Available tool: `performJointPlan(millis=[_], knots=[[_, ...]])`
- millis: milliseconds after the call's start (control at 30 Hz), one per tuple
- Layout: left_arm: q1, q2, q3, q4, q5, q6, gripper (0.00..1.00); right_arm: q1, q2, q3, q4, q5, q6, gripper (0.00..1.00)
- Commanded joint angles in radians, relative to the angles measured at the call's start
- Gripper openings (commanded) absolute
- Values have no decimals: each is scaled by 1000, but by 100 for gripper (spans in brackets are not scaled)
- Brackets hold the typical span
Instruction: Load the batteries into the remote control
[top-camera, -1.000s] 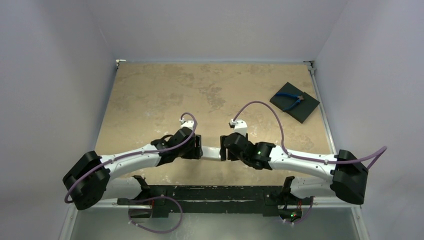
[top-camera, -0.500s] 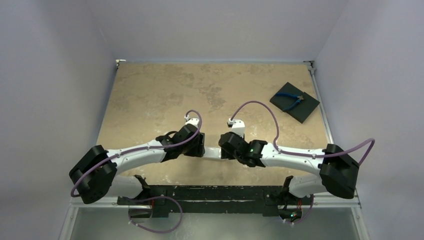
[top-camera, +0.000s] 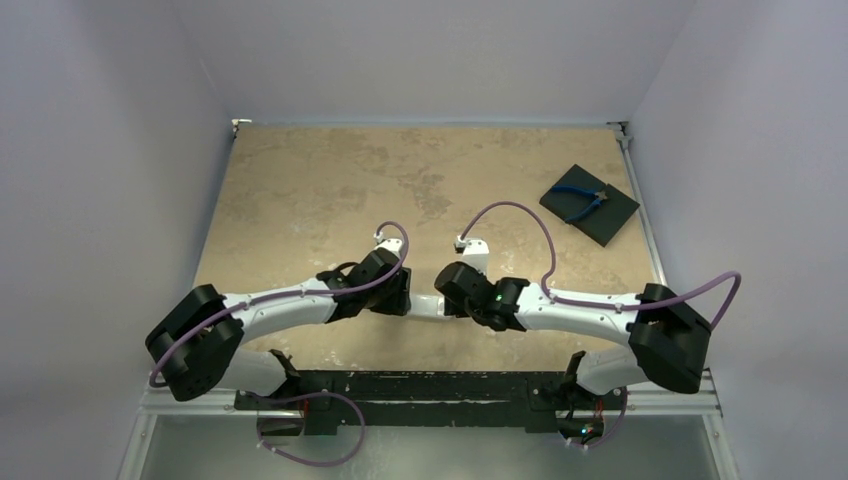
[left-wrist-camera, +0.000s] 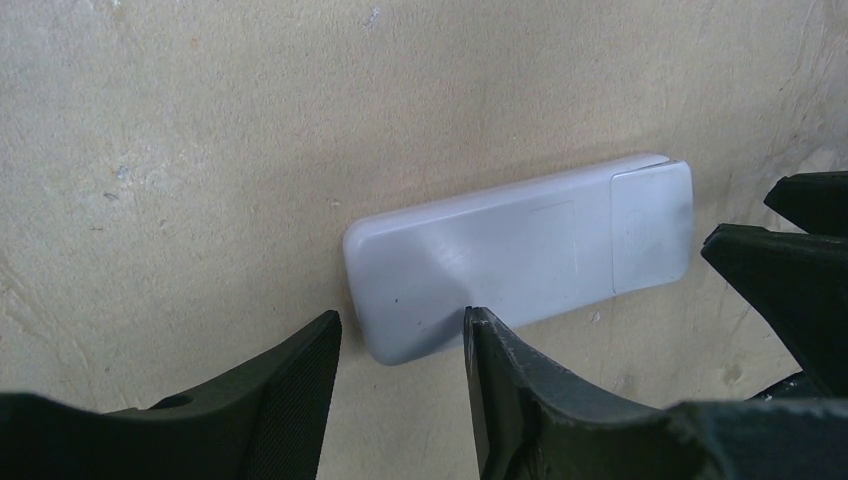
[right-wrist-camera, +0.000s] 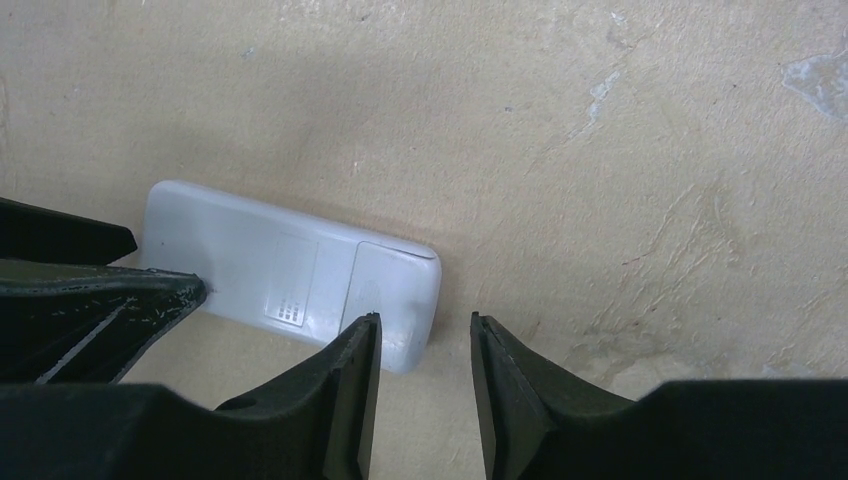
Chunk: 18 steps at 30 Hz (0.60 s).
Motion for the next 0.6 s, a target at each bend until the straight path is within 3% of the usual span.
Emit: performJointPlan(millis=[0,567], knots=[[2,14,8,48,22,14,48,-9,1,30,18,30,28,44],[2,18,-15,69,51,-7,43,-19,38,4,64,-15,46,37]])
